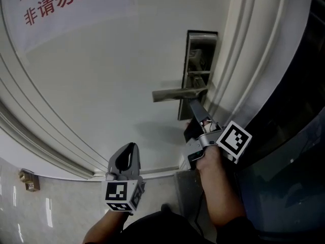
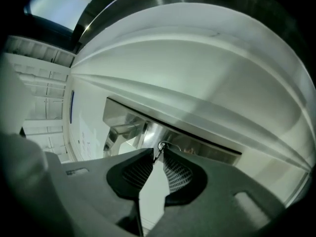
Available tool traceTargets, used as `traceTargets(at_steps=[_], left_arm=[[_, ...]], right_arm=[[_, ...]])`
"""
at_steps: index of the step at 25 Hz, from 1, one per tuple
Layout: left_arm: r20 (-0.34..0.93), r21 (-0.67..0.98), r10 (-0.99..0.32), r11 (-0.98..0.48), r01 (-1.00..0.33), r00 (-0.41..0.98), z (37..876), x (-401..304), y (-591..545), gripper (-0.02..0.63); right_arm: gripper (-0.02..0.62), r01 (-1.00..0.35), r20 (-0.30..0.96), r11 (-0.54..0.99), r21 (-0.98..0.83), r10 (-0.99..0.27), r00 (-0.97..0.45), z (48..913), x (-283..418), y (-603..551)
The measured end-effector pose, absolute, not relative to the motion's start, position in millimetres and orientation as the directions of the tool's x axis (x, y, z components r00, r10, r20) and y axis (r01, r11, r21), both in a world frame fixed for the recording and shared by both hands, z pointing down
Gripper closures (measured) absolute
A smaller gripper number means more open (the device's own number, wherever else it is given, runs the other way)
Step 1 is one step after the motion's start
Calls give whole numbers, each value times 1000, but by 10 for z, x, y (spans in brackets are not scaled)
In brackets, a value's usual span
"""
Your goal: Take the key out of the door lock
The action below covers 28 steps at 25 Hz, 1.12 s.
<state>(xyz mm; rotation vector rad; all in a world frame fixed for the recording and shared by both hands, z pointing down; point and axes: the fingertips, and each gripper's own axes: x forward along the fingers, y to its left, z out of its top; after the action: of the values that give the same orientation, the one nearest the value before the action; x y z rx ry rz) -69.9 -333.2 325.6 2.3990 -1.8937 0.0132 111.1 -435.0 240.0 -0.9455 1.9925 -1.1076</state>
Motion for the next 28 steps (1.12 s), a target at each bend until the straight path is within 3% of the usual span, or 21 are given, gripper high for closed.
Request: traceTargets(at_steps=[16,28], left_arm=[[77,25,-953,-292,-956,293,3223,-503,-3226,577],[56,27,-943,-328,-944,329,3173,-404,-3180,581]], right_arm=[[584,-12,-166,191,-982,-880,-445,2463,1118,-4384],[589,-20,-138,161,-987,-897,-420,2469,1137,-4242]])
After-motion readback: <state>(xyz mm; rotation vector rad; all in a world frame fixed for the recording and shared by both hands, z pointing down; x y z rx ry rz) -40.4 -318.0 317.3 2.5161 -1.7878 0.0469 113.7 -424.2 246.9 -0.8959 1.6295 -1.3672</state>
